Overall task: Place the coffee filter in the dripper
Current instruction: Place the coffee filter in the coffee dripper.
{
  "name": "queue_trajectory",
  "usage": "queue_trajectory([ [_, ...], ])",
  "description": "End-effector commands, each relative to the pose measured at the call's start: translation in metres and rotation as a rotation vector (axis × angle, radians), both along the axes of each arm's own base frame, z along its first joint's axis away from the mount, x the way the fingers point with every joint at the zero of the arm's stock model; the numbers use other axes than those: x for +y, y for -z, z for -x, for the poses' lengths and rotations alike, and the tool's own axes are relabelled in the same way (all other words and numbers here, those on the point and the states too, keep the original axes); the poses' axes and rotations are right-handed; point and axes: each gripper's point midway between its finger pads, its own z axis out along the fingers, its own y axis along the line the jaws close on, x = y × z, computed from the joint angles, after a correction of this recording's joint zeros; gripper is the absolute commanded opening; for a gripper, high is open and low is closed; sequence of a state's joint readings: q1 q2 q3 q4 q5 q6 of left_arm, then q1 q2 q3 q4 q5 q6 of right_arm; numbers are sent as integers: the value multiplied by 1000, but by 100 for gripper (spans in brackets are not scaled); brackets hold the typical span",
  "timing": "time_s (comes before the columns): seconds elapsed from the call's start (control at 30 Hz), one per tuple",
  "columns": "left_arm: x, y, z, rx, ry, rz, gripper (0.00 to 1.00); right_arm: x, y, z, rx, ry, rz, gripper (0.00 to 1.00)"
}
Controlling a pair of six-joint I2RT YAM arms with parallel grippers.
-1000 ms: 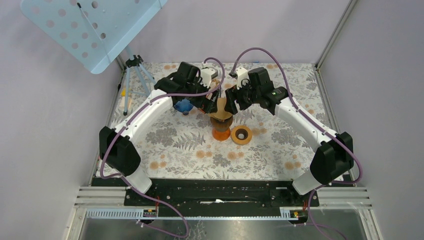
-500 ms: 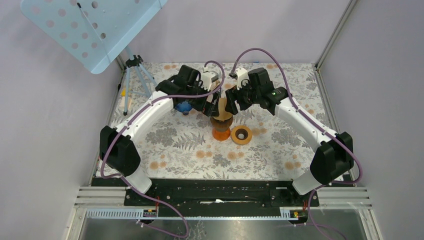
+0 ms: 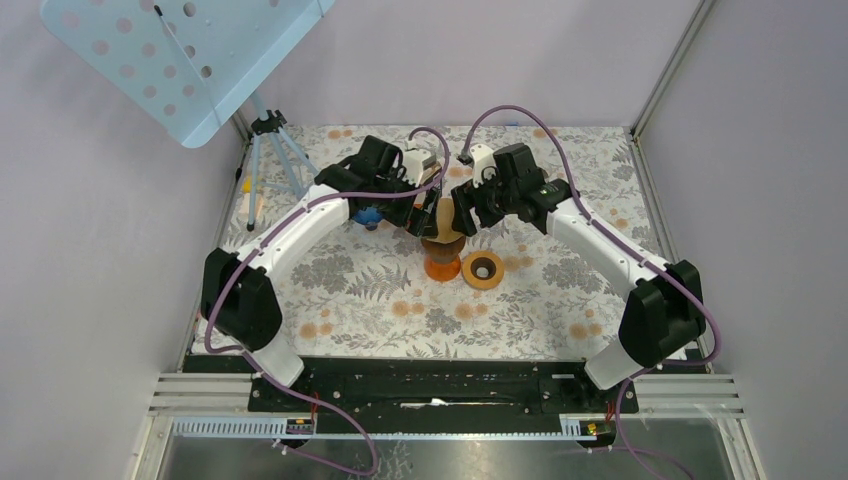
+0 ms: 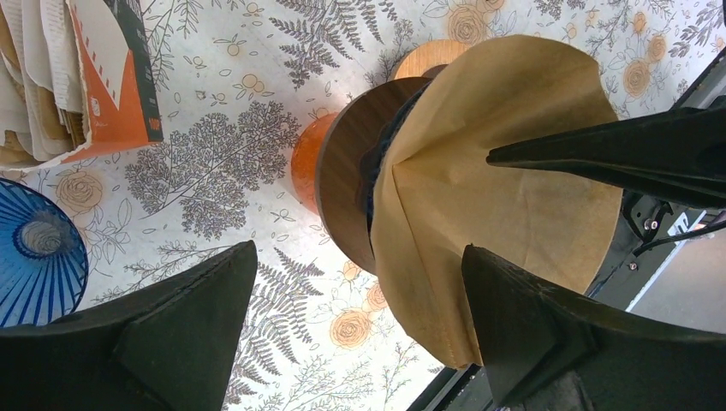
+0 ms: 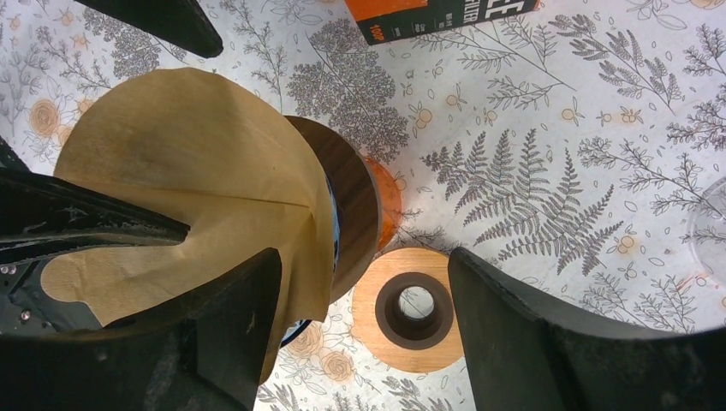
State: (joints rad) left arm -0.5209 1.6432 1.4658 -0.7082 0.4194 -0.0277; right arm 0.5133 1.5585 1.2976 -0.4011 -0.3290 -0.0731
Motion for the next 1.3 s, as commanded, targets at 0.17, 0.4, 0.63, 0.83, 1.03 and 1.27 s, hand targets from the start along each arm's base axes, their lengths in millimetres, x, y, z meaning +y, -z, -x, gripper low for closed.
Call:
queue_trajectory([
  [0.17, -1, 4, -8, -16, -4, 9, 98, 0, 5, -4, -24, 3, 12, 78],
  [0.4, 0, -13, -13, -53, -7, 17, 98, 7, -24, -5, -58, -19, -34, 80],
  [0.63, -1, -30, -15, -87, -2, 34, 99, 11, -39, -3, -66, -34, -65, 82],
  [0.83, -2, -37, -15, -93, 3, 47, 99, 13, -45, -2, -66, -42, -78, 82],
  [1.03, -3, -48, -15, -111, 7, 60, 99, 14, -54, -3, -83, -51, -84, 82],
  [1.27, -2, -62, -17, -138, 4, 75, 99, 14, -65, -4, -106, -54, -93, 82],
])
